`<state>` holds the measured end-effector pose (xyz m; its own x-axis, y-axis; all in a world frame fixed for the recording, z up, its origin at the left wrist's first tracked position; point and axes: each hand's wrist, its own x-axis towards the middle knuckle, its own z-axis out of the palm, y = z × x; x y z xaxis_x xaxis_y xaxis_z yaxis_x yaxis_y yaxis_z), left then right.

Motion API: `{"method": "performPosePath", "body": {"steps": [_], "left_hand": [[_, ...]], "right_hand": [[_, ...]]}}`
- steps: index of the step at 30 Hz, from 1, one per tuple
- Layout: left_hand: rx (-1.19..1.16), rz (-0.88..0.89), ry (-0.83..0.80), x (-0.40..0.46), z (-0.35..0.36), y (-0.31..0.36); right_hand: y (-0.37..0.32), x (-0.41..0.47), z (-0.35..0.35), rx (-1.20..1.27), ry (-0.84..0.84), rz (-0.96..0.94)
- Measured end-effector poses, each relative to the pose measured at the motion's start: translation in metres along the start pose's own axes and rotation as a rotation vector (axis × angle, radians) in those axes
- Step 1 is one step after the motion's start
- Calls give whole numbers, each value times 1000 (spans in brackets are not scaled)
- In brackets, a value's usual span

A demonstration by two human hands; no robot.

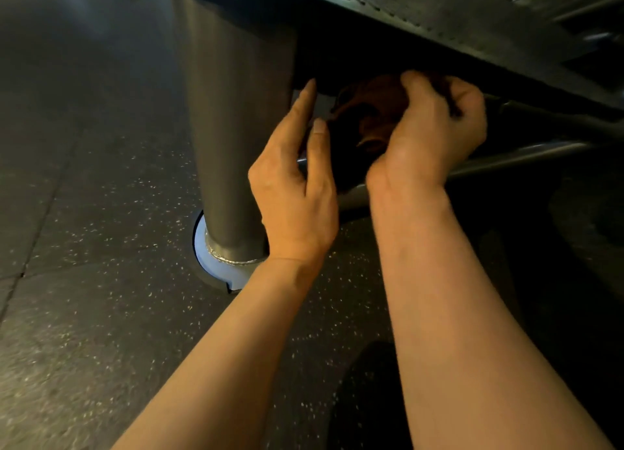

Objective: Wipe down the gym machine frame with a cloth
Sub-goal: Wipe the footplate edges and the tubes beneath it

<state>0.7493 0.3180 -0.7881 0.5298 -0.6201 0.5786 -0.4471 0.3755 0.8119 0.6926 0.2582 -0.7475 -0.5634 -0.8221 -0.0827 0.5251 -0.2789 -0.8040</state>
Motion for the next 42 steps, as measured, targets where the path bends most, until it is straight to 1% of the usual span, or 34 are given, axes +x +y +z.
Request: {"method": "performPosePath", "body": {"steps": [1, 2, 4, 6, 7, 8, 9, 11, 12, 13, 14, 16, 17, 19, 23, 26, 29, 31, 33, 35, 36, 38, 41, 42], "left_hand": [[-4, -1, -37, 0, 2, 2], [-15, 7, -70, -1, 3, 2], [-40, 25, -106, -3, 3, 2], [-6, 33, -65, -2, 0, -1], [30, 44, -44, -1, 1, -2], [68, 63, -41, -2, 3, -1], [107, 98, -60, -4, 6, 2], [185, 184, -147, -8, 15, 8], [218, 214, -203, -10, 20, 10], [248, 231, -257, -12, 24, 12], [273, 240, -307, -14, 29, 13], [315, 261, -400, -16, 36, 14], [341, 272, -439, -15, 39, 14], [406, 290, -500, -12, 43, 13], [471, 352, -577, -1, 50, 17], [488, 401, -584, 7, 61, 24], [574, 480, -567, 14, 59, 20], [704, 549, -563, 19, 51, 12], [806, 587, -569, 23, 47, 5], [834, 593, -569, 23, 47, 3], [822, 593, -564, 22, 48, 3], [773, 594, -548, 19, 48, 2], [674, 602, -573, 13, 48, 0], [637, 612, -583, 11, 50, 3]], "right_hand": [[-3, 1, 0, -51, 22, -23], [-5, -3, 1, -123, -2, -62], [-4, -18, 2, -212, -157, -82], [-1, -28, 0, -236, -329, 18], [-1, -27, -4, -233, -348, 79], [-3, -22, -9, -217, -290, 138], [-4, -13, -15, -210, -165, 175], [-8, 9, -29, -222, 156, 152], [-10, 20, -35, -200, 224, 116], [-11, 28, -37, -182, 212, 87], [-12, 34, -38, -186, 158, 65], [-10, 38, -37, -269, 26, 26], [-9, 40, -37, -310, -9, 9], [-8, 50, -40, -312, -4, 7], [-8, 79, -46, -211, 97, 77], [-5, 74, -40, -213, 66, 84], [-3, 52, -34, -195, -62, 115], [-1, 56, -37, -224, -45, 100], [-3, 75, -41, -211, 36, 142], [-6, 85, -42, -210, 87, 155], [-7, 81, -42, -249, 77, 125], [-2, 65, -38, -305, -16, 79], [0, 51, -43, -259, -217, 217], [-2, 56, -49, -228, -219, 265]]}}
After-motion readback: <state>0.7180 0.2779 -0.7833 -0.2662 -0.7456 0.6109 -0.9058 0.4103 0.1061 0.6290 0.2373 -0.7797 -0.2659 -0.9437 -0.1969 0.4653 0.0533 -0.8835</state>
